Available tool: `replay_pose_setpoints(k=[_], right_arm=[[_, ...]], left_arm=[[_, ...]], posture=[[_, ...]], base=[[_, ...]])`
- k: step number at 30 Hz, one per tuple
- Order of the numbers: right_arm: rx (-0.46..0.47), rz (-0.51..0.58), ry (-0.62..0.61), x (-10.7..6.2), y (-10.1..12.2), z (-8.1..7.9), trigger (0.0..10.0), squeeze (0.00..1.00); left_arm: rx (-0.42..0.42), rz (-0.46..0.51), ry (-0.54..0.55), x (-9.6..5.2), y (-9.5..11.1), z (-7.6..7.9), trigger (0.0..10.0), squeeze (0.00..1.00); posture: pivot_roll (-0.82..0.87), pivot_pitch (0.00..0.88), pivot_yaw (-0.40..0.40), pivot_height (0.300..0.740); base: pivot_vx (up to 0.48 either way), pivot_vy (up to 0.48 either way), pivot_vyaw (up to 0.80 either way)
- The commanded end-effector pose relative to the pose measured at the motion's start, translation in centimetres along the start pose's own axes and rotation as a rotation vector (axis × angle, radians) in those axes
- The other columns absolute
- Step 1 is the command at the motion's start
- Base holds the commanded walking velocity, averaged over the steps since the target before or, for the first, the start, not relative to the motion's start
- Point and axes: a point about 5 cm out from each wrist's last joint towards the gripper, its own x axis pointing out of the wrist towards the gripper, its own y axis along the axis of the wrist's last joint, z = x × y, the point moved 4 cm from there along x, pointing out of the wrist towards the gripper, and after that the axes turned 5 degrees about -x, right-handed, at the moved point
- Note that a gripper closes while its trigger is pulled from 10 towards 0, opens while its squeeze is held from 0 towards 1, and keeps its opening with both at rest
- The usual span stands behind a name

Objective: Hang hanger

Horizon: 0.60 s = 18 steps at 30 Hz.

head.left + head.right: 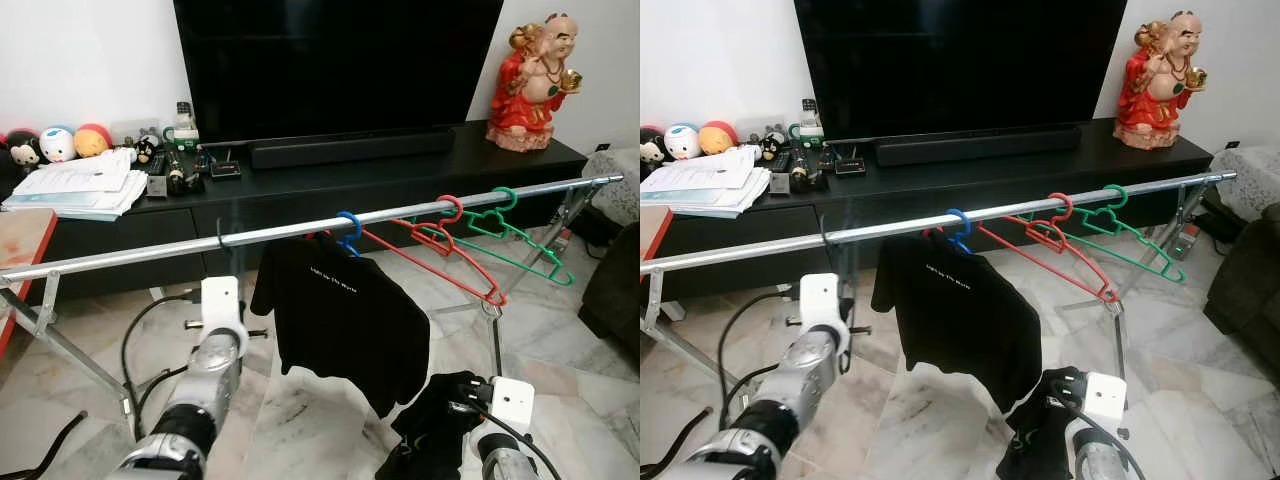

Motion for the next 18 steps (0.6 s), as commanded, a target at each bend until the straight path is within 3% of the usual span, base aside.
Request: replay_pose_setpoints(k=[1,5,9,10,11,12,13,18], right_arm=[[0.0,0.021,-0.007,0.1,0.5,0.3,10.0,0.0],[-0.005,0.026,-0.009,0.1,0.6,0.5,10.0,0.0],[-0.008,0.046,-0.013,0.3,1.1,0.8,10.0,0.0],[-0.009,0.051,-0.013,0.3,1.3,0.8,10.0,0.0],[-0.011,0.056,-0.013,0.3,1.4,0.9,10.0,0.0],[-0.012,0.062,-0.014,0.3,1.5,0.9,10.0,0.0],[-0.013,0.076,-0.016,0.4,1.9,1.1,10.0,0.0],[-0.009,0.107,-0.017,0.7,2.8,1.1,10.0,0.0]], left_arm=[[0.038,0.022,-0.007,-0.2,0.2,-0.3,0.0,0.0],[0.091,0.047,-0.002,-1.4,-0.3,-1.9,0.0,0.0],[0.195,0.016,-0.036,-3.1,-2.5,-3.8,0.0,0.0],[0.222,-0.011,-0.036,-3.7,-3.6,-4.8,3.9,0.0],[0.241,-0.035,-0.027,-4.0,-4.3,-5.5,6.0,0.0],[0.252,-0.058,-0.012,-4.3,-5.0,-6.4,10.0,0.0],[0.25,-0.103,0.021,-4.8,-6.2,-8.0,10.0,0.0],[0.259,-0.256,0.068,-6.2,-9.9,-10.8,10.0,0.0]], posture=[[0.04,0.0,-0.021,0.74],[0.04,0.0,-0.015,0.74],[0.05,0.0,-0.006,0.74],[0.05,0.0,-0.003,0.74],[0.05,0.0,-0.002,0.74],[0.05,0.0,-0.002,0.74],[0.06,0.0,-0.001,0.74],[0.05,0.0,0.003,0.74]], base=[[0.0,0.0,0.0],[0.0,0.0,0.0],[0.0,0.0,0.0],[0.0,0.0,0.0],[0.0,0.0,0.0],[0.0,0.0,0.0],[0.0,0.0,0.0],[0.0,0.0,0.0]])
